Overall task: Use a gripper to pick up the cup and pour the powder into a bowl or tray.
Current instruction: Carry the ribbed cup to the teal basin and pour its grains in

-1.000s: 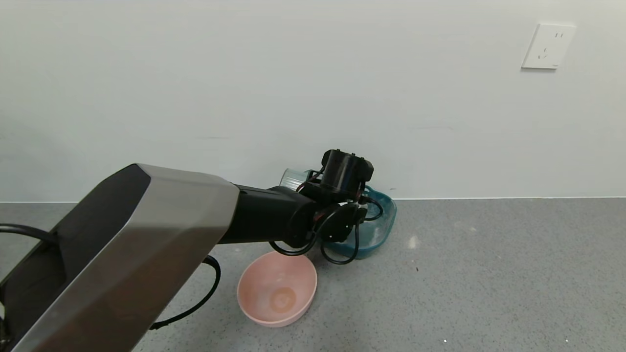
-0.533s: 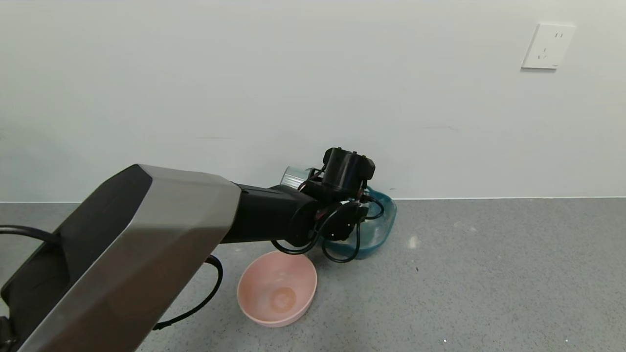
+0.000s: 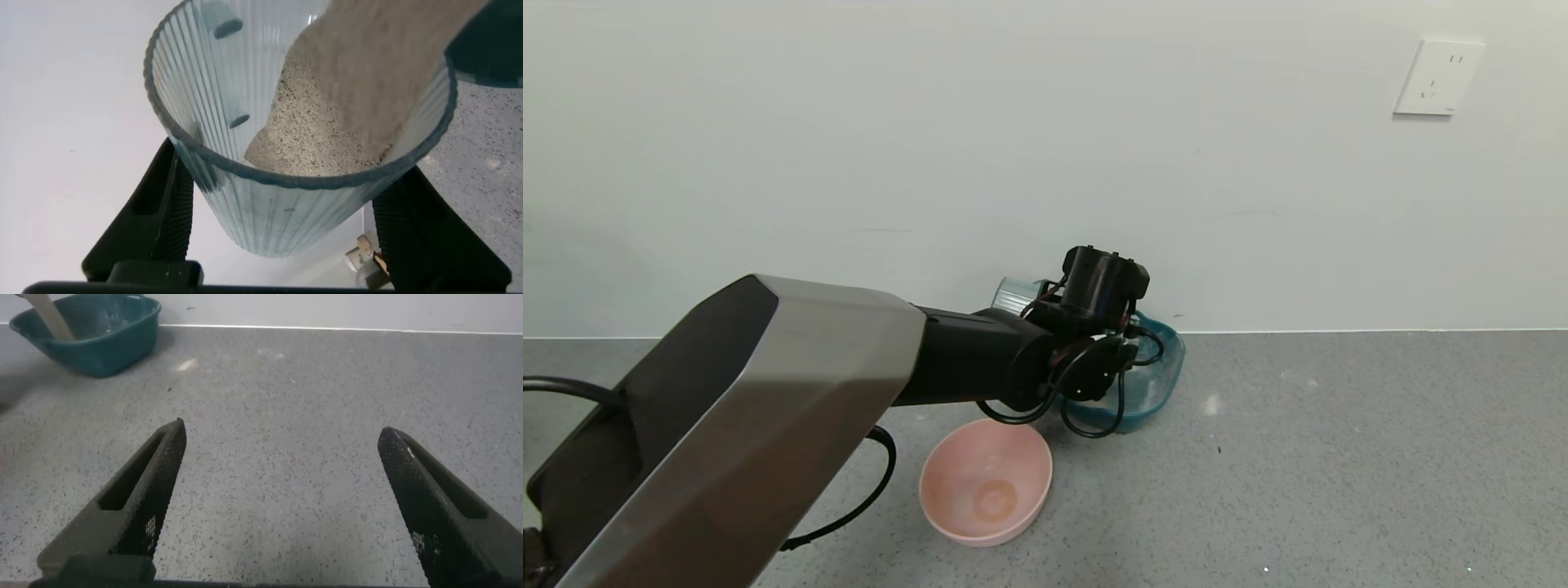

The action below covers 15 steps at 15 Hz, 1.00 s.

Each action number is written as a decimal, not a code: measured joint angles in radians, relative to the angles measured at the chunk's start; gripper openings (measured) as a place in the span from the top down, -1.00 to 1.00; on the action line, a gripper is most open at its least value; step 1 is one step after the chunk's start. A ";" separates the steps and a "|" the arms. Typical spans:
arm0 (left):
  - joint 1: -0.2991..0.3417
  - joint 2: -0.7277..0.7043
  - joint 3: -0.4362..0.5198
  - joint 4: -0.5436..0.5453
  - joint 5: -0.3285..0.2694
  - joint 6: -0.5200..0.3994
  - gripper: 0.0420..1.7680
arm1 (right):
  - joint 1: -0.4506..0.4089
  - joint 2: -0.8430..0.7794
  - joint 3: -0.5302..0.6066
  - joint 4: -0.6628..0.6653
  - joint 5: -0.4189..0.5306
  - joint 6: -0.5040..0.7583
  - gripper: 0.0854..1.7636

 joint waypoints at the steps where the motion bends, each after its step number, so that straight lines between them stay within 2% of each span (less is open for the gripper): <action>1: 0.000 0.000 0.000 0.000 0.000 0.000 -0.42 | 0.000 0.000 0.000 0.000 0.000 0.000 -0.94; 15: -0.012 0.003 -0.008 0.005 0.011 0.030 -0.42 | 0.000 0.000 0.000 0.000 0.000 0.000 -0.94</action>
